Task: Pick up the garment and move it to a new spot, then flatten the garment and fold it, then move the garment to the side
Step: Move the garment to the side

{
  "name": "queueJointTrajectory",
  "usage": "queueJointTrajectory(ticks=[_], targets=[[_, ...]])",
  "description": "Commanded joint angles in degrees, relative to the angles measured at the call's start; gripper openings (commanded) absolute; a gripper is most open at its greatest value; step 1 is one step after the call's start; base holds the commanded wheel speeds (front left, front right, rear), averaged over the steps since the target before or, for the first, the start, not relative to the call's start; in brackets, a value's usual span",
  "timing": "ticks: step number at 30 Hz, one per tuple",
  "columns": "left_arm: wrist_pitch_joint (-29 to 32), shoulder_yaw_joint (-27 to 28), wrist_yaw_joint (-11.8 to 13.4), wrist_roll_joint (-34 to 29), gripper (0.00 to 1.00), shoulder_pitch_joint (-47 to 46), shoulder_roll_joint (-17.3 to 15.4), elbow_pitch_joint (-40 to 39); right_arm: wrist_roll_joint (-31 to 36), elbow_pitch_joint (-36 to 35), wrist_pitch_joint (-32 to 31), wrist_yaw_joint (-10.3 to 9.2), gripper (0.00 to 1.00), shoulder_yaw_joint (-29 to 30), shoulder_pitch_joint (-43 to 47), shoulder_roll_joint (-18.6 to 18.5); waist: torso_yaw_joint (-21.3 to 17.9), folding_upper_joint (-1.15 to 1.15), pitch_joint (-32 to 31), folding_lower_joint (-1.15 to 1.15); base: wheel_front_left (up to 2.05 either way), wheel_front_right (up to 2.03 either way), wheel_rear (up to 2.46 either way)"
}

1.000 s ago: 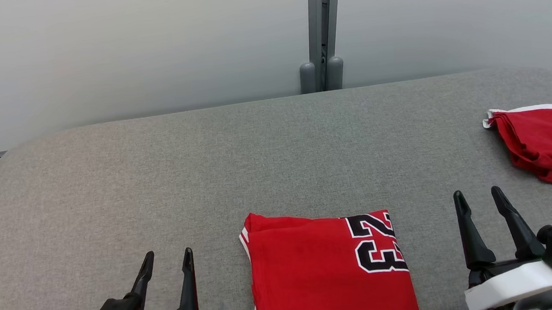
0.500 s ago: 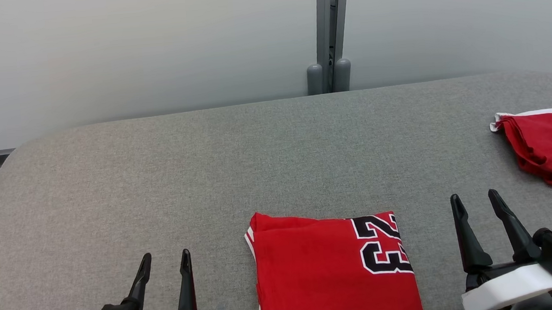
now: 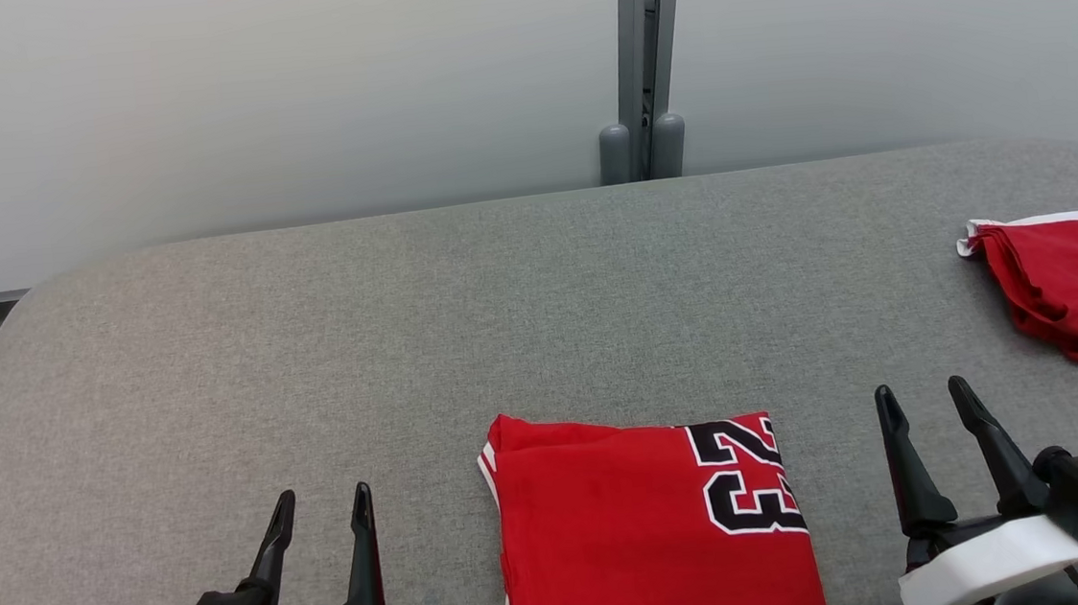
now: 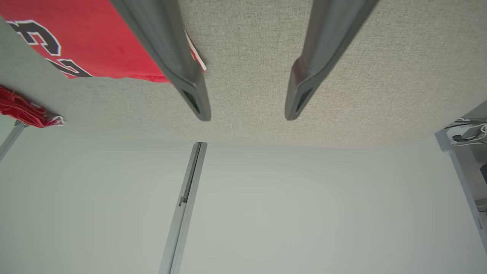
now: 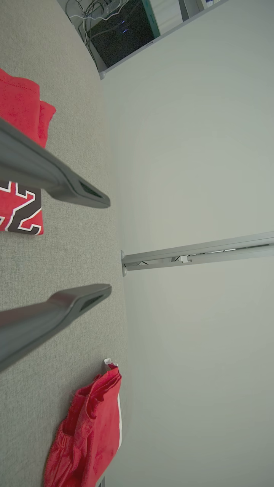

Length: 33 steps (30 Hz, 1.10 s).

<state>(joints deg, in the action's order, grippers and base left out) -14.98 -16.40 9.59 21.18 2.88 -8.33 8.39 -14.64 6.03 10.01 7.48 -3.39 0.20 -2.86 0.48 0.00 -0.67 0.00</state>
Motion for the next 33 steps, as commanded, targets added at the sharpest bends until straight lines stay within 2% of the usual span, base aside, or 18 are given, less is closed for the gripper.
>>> queueJointTrajectory(ticks=[1, 4, 10, 21, 26, 33], targets=[[-0.25, 0.45, -0.45, -0.46, 1.00, 0.13, -0.05, 0.17, 0.24, 0.05, -0.47, 0.03, 1.00, 0.19, -0.53, -0.16, 0.05, 0.00, 0.06, 0.00, 0.00, 0.00, 0.00], [-0.26, 0.76, -0.71, -0.87, 1.00, 0.04, 0.38, 0.32, 0.65, 0.50, -2.11, 0.03, 1.00, -0.34, -1.10, -0.66, 0.09, 0.00, 0.26, 0.00, 0.00, 0.00, 0.00], [-0.26, 1.23, -1.40, -1.84, 1.00, -0.51, 0.92, 0.72, -0.75, 2.38, -8.33, 0.03, 1.00, -2.65, -4.25, -5.89, 0.34, 0.00, 0.86, 0.00, 0.00, 0.00, 0.00], [-0.26, 2.29, -2.78, -3.17, 1.00, -2.09, 1.90, 1.19, -14.43, 6.28, -25.11, 0.02, 1.00, -11.24, -9.39, -15.63, 2.24, 0.00, 3.21, 0.00, 0.00, 0.00, 0.00], [-0.25, 2.64, -3.19, -3.79, 1.00, -2.68, 2.35, 1.27, -21.17, 9.10, -30.16, 0.02, 1.00, -15.04, -11.07, -17.79, 3.17, 0.00, 4.75, 0.00, 0.00, 0.00, 0.00], [-0.26, 3.16, -3.71, -4.57, 1.00, -3.66, 2.62, 1.53, -27.26, 12.67, -31.62, 0.02, 1.00, -18.43, -13.50, -18.49, 4.05, 0.00, 6.56, 0.00, 0.00, 0.00, 0.00]])
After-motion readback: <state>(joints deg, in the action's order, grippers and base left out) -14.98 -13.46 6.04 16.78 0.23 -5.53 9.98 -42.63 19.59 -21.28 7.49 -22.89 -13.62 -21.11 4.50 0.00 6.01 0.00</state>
